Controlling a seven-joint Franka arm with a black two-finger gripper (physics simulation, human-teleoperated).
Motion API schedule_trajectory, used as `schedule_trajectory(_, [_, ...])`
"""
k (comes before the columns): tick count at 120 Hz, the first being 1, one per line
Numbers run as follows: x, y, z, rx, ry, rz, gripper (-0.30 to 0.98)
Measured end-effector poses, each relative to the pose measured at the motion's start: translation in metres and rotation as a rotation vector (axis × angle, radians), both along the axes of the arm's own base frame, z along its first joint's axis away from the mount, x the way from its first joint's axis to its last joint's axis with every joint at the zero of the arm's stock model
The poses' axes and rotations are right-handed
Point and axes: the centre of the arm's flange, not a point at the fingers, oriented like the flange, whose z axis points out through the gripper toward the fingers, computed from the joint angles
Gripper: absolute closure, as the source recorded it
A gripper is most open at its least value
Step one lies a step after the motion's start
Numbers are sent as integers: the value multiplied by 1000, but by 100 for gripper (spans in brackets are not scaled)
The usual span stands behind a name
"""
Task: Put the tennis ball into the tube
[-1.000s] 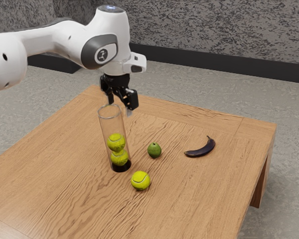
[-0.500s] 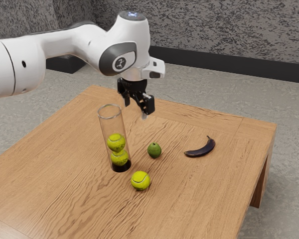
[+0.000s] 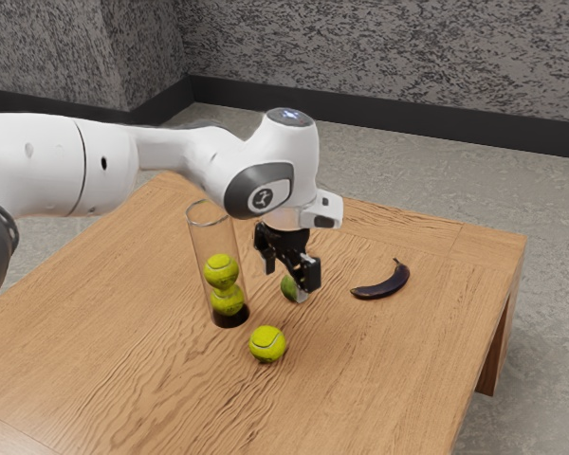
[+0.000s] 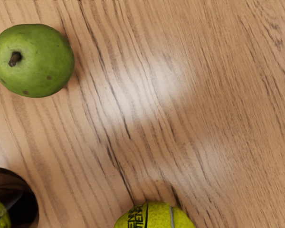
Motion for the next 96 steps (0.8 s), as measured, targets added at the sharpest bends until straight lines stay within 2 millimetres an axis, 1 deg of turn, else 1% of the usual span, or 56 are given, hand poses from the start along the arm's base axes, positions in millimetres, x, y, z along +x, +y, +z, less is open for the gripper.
schedule_trajectory(4, [-5,-5,-6,-1,2,-7,0])
schedule_trajectory(10, [-19,-10,-21,7,9,-17,0])
schedule_trajectory(15, [-33,-5,-34,18,10,-17,0])
schedule_trajectory(21, [-50,2,-43,25,1,-13,0])
schedule_trajectory(26, [-57,8,-48,19,-15,-2,0])
schedule_trajectory(41, [-54,12,-47,-16,-75,22,0])
schedule_trajectory(50, [-51,15,-51,-36,-89,44,0])
schedule_trajectory(85, [-50,20,-87,-99,-59,129,-1])
schedule_trajectory(96, [-53,28,-101,-120,-39,167,0])
